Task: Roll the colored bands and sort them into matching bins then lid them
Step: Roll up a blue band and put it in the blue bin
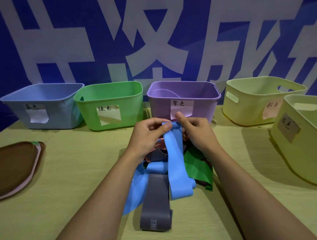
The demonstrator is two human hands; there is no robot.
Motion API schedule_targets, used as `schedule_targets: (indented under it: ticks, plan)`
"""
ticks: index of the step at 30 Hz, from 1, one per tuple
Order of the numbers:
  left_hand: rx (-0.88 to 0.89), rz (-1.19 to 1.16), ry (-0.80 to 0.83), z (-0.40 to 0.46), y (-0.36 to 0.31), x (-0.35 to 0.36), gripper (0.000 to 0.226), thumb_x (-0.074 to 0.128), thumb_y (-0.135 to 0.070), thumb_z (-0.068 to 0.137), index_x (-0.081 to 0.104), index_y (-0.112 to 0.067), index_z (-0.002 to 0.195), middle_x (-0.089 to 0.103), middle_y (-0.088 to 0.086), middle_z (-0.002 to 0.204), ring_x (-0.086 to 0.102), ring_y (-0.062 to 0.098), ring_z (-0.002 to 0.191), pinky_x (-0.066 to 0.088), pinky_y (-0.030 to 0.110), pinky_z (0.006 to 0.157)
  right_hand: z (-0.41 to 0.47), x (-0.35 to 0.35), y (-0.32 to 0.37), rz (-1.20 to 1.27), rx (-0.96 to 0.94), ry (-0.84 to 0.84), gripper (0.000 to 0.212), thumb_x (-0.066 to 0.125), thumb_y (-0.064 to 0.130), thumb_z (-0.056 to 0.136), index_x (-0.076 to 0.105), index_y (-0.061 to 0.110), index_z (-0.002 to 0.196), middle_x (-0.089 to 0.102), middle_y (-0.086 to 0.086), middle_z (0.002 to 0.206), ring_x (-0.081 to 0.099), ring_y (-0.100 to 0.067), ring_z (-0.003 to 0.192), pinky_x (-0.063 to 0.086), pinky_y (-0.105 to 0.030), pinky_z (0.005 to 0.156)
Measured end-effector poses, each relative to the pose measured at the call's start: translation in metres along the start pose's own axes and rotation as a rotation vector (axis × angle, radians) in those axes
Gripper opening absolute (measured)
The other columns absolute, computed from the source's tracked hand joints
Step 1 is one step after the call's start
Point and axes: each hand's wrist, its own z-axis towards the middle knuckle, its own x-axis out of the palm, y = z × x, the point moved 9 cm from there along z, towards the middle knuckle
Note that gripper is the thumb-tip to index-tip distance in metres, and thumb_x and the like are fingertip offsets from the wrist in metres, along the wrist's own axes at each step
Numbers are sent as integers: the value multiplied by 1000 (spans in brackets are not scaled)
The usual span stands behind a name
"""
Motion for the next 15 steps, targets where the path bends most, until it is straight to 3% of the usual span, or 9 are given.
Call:
schedule_targets:
  ticks: [4, 8, 13, 15]
  plan:
    - [0, -15, 14, -1, -1, 2, 11, 77, -10, 89, 77, -16, 98, 79, 2, 89, 75, 14, 83, 61, 27, 74, -1, 3, 2, -4, 6, 14, 61, 62, 56, 94, 72, -2, 78, 52, 2, 53, 45, -11, 49, 38, -21, 50]
    - [12, -22, 20, -2, -2, 2, 16, 77, -4, 88, 76, -13, 101, 80, 4, 94, 76, 16, 87, 61, 27, 76, -2, 3, 5, 31, -8, 29, 41, 68, 40, 96, 68, 14, 65, 57, 9, 51, 50, -3, 48, 39, -15, 48]
    - [16, -27, 12, -1, -4, 0, 23, 80, 1, 84, 75, -13, 102, 80, -1, 90, 74, 10, 84, 58, 22, 74, 0, 7, 3, 73, -51, 61, 25, 73, 33, 94, 76, 10, 85, 73, -3, 72, 61, -7, 65, 48, -20, 60]
    - [8, -44, 13, -2, -4, 1, 21, 79, -5, 86, 74, -13, 104, 80, 1, 92, 75, 12, 85, 59, 23, 73, 0, 9, 4, 137, -59, 86, 14, 73, 22, 94, 75, 9, 90, 73, 4, 70, 62, -1, 65, 47, -16, 62]
